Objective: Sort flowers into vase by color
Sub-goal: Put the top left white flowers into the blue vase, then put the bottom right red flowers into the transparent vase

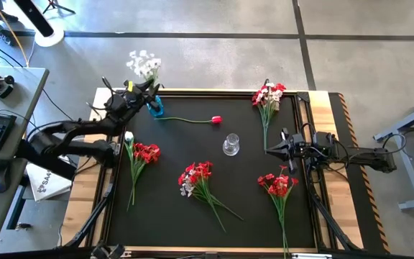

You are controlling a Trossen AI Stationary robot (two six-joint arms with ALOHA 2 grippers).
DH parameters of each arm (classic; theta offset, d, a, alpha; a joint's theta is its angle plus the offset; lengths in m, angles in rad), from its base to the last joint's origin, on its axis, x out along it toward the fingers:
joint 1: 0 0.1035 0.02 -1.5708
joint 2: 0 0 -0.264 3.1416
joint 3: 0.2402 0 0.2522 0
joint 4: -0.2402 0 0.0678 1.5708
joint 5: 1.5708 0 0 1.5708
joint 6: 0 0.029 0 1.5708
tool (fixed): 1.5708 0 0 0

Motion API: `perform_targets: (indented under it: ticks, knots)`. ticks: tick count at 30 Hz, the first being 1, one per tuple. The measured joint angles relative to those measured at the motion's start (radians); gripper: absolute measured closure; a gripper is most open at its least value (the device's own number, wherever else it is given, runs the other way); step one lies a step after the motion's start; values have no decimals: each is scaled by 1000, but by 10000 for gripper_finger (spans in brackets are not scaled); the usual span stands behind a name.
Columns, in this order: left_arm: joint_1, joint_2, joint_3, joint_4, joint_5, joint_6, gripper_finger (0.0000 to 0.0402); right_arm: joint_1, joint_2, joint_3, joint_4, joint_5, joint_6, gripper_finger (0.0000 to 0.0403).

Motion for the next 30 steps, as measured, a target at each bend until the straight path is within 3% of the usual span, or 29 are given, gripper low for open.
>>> perform_targets:
  ticks: [5,11,14,24,30]
  knots:
    - [-50,-145,0,-169,-85,63,254,0,0,0,0,0,0,402]
    - [-123,-281,0,-291,-97,74,254,0,0,0,0,0,0,402]
    - [-161,-327,20,-378,-150,90,254,0,0,0,0,0,0,402]
    - [-272,-365,279,-905,-370,91,254,0,0,0,0,0,0,402]
    - [-311,-363,394,-970,-374,122,254,0,0,0,0,0,0,402]
